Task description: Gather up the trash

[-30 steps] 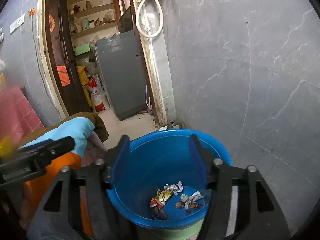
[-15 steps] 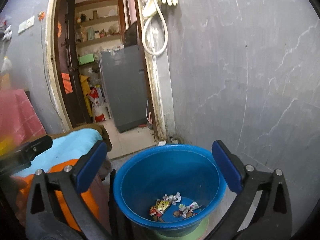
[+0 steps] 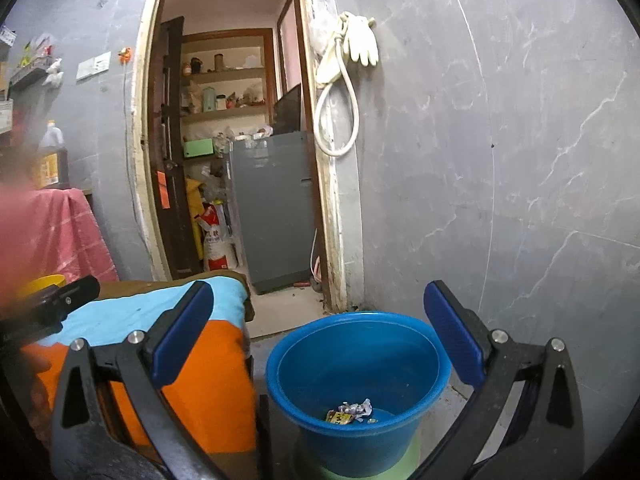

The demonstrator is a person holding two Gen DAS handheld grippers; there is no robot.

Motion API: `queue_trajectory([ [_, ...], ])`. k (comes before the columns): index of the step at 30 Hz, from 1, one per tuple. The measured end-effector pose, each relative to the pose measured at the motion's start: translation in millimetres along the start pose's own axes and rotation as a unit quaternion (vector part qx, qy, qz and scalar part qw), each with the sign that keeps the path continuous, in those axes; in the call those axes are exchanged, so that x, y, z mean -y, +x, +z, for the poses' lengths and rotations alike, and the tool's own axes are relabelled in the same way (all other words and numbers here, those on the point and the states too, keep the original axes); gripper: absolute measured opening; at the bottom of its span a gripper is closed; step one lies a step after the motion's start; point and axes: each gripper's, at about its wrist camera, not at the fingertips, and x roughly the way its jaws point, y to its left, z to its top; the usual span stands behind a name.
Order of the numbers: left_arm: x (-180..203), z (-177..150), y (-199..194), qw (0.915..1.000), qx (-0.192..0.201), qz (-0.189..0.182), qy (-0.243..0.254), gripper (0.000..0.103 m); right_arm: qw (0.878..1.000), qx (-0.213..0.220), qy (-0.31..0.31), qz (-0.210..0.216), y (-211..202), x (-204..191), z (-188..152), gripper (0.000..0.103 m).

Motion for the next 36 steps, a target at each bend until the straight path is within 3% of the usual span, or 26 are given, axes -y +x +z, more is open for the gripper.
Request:
queue_trajectory([
  [19, -34.6, -52.4, -100.9, 0.9985, 0.023, 0.045, 0.019, 0.102, 0.999, 0.016, -0.013, 0.037, -84.9, -49.2, -37.8, 0.103],
  [28, -58.1, -69.5, -130.8, 0.9976, 0.026, 0.064, -0.006, 0.102, 0.996, -0.005, -0.053, 0.071, -95.6, -78.4, -62.0, 0.103],
  [36, -59.5, -85.7, -141.2, 0.9975, 0.015, 0.068, 0.009, 0.102, 0.995, 0.015, -0.066, 0.076, -101.6, -86.7, -64.1, 0.103],
])
